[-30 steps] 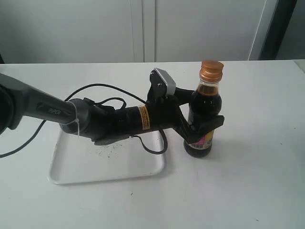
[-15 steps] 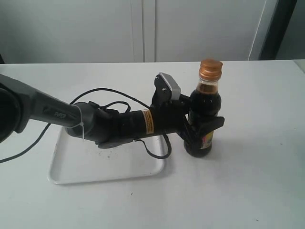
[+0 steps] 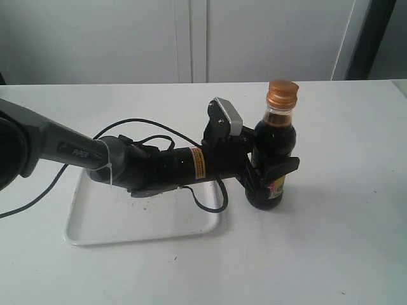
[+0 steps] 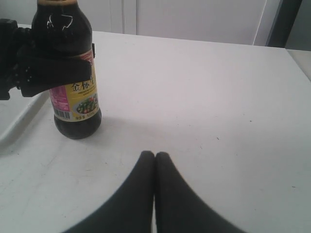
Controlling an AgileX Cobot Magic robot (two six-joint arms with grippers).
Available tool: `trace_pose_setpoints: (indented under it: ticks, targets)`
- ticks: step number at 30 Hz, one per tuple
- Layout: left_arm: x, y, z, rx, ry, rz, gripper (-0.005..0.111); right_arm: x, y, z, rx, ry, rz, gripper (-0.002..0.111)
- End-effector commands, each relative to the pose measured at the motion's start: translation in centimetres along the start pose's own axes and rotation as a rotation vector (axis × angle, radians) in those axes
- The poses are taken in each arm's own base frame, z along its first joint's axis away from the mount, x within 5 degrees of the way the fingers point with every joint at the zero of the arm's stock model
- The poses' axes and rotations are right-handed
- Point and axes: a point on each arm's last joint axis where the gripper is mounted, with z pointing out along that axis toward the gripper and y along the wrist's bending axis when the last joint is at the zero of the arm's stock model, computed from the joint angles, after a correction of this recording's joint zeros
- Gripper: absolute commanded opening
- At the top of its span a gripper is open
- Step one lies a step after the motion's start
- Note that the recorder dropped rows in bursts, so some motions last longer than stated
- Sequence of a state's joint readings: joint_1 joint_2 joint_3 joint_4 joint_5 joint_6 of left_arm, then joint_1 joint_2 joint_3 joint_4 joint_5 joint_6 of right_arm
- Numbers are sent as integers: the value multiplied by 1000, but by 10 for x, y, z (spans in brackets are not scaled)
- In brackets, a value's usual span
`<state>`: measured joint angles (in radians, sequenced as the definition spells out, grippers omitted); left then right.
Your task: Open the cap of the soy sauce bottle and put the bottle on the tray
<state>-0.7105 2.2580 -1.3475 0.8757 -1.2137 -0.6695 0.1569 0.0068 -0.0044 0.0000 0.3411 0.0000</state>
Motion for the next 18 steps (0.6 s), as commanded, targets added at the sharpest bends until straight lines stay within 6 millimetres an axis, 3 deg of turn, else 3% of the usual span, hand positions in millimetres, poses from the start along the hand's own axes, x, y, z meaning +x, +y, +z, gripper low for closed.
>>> trace_pose_setpoints:
  ticks: [1,7,18]
  targets:
    - [-1,-3,1,21,-2,8,0,1,0,0,8,-7,8,0]
    - [-1,-3,1,21,-2,8,0,-2,-1,0,20,-33,-39,0]
    - [-1,-3,1,22,-1,7,0,-25,-1,-4,15,-297,-34,0]
